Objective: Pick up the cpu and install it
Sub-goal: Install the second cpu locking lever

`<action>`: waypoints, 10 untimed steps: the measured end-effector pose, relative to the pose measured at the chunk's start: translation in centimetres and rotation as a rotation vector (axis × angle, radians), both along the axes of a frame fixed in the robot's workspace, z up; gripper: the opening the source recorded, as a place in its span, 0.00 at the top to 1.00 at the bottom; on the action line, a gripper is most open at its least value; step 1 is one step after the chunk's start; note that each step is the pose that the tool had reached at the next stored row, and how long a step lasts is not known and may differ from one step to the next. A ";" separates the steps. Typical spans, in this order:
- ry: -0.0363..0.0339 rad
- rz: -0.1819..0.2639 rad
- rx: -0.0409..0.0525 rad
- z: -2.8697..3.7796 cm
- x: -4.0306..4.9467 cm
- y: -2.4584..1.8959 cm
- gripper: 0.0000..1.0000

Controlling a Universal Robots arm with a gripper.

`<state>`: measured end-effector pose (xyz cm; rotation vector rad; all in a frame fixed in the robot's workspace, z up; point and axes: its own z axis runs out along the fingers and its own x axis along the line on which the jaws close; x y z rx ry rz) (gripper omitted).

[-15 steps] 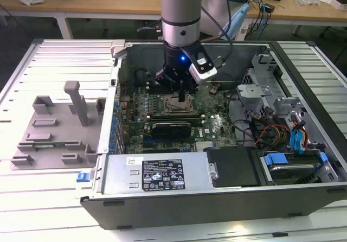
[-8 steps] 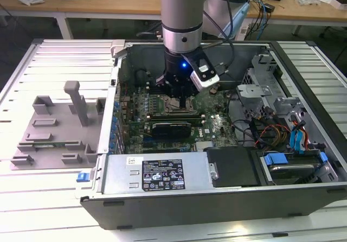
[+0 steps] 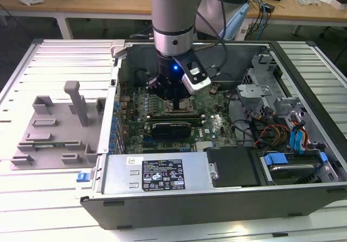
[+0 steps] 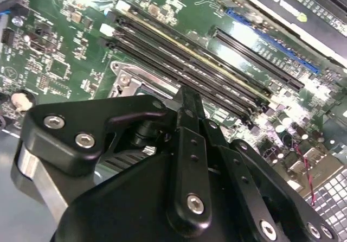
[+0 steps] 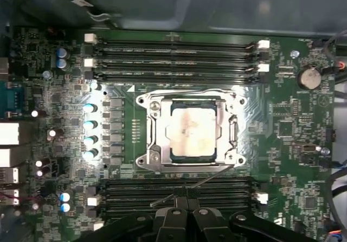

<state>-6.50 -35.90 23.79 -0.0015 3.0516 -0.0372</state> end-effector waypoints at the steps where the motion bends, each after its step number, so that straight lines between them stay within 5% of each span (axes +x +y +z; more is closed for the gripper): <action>1: 0.0001 0.000 -0.0001 -0.13 -0.19 -0.04 0.89; 10: 0.0001 0.000 0.0047 -1.30 -1.33 -0.46 0.89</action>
